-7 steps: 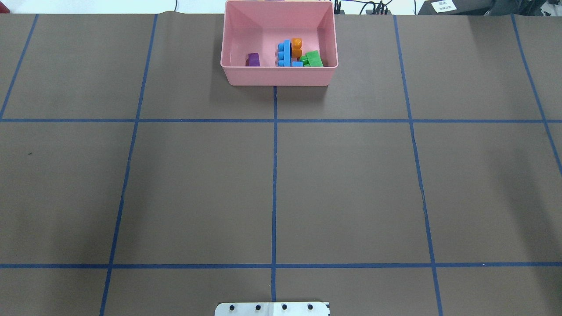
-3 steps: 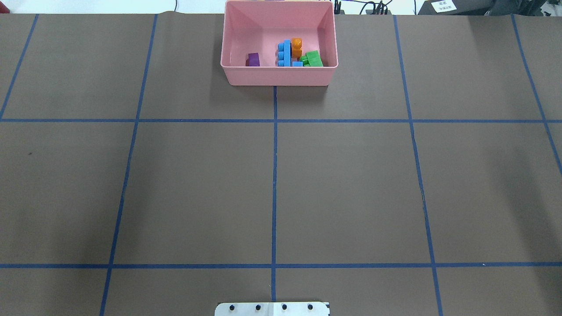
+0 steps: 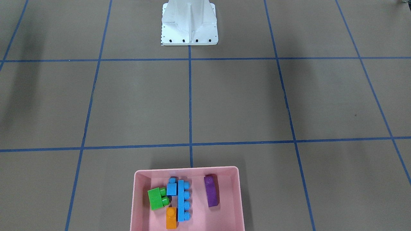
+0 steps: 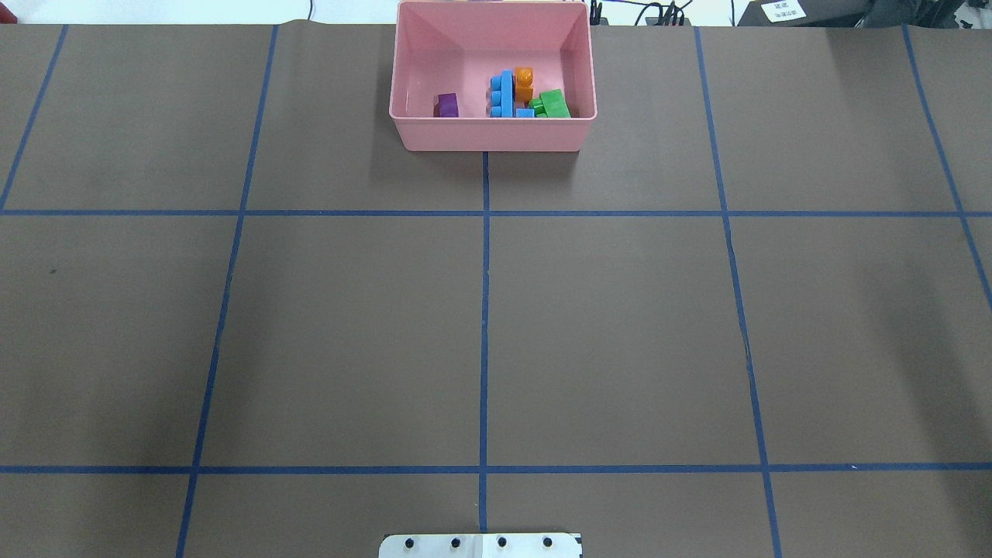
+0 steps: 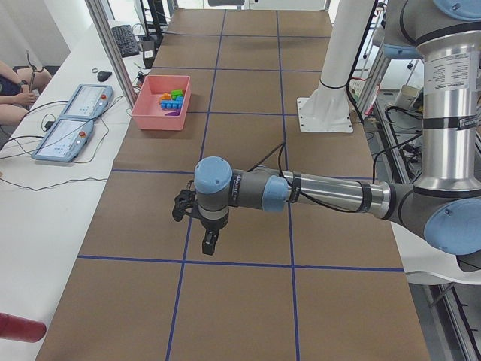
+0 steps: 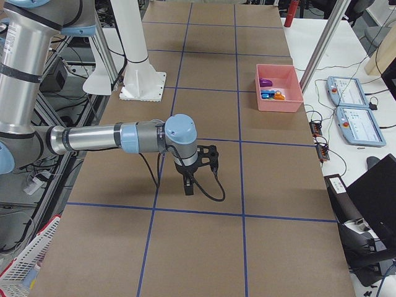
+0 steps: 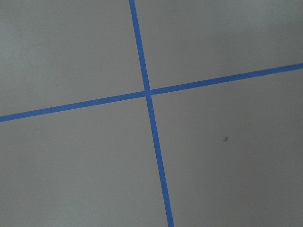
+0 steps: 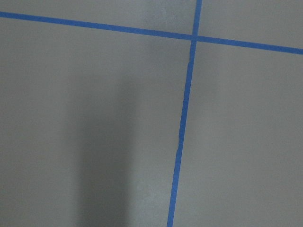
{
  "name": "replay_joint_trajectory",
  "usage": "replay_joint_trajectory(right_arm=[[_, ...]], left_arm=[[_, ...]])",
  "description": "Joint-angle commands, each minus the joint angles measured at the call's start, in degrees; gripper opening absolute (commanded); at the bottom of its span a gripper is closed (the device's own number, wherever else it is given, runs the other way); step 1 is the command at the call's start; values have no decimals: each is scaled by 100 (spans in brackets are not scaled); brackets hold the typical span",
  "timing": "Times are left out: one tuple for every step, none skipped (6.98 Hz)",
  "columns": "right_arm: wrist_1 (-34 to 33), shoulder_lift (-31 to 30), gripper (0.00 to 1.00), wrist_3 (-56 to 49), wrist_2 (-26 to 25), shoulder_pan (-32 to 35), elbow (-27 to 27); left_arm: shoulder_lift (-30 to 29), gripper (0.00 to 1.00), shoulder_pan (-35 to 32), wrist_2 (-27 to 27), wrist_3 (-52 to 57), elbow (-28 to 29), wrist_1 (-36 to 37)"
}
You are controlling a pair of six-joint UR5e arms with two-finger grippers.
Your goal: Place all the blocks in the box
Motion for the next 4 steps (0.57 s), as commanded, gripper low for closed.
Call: replay_joint_trajectory(right_arm=[[8, -46, 100, 9, -7, 0, 28], [8, -20, 100, 9, -7, 0, 54], [-1, -11, 100, 17, -16, 0, 46], [8, -10, 100, 18, 2, 0, 54]], left_arm=[[-30, 100, 0, 8, 28, 57, -10], [-4, 100, -9, -1, 28, -21, -10], [-13, 100, 0, 8, 36, -5, -2], [-39, 100, 0, 8, 37, 13, -10]])
